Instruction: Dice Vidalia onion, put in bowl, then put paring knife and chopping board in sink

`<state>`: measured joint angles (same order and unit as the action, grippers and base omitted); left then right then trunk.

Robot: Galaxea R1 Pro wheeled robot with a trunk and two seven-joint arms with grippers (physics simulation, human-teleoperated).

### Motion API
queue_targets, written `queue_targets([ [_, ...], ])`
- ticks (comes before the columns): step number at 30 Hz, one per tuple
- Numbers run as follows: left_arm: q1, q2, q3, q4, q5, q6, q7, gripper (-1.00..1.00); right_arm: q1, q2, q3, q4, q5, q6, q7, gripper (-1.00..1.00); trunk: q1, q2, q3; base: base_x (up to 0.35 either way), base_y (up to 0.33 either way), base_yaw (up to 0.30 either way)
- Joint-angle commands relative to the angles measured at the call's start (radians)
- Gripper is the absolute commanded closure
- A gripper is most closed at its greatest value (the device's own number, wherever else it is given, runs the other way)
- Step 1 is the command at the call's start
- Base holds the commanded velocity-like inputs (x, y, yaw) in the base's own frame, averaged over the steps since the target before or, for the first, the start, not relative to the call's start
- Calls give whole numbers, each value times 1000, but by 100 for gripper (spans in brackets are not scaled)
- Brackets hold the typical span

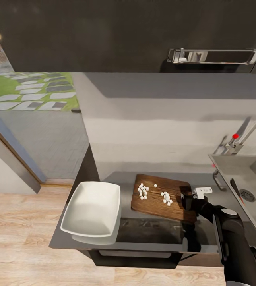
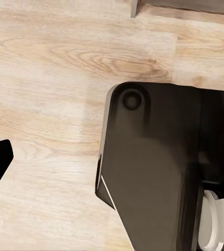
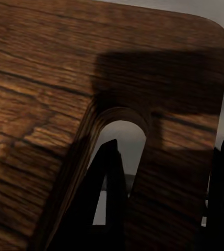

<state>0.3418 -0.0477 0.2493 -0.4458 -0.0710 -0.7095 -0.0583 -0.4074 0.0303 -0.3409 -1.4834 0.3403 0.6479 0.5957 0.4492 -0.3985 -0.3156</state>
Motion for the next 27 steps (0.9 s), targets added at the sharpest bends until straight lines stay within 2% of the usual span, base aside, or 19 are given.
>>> queue_targets([
  [1, 0, -1, 8, -2, -7, -1, -6, -100, 0, 1, -2, 11, 17, 11, 9, 100, 1, -1, 0, 0, 0, 0],
  [27, 0, -1, 8, -2, -7, -1, -6, -100, -1, 2, -1, 11, 17, 11, 9, 100, 1, -1, 40, 0, 0, 0],
])
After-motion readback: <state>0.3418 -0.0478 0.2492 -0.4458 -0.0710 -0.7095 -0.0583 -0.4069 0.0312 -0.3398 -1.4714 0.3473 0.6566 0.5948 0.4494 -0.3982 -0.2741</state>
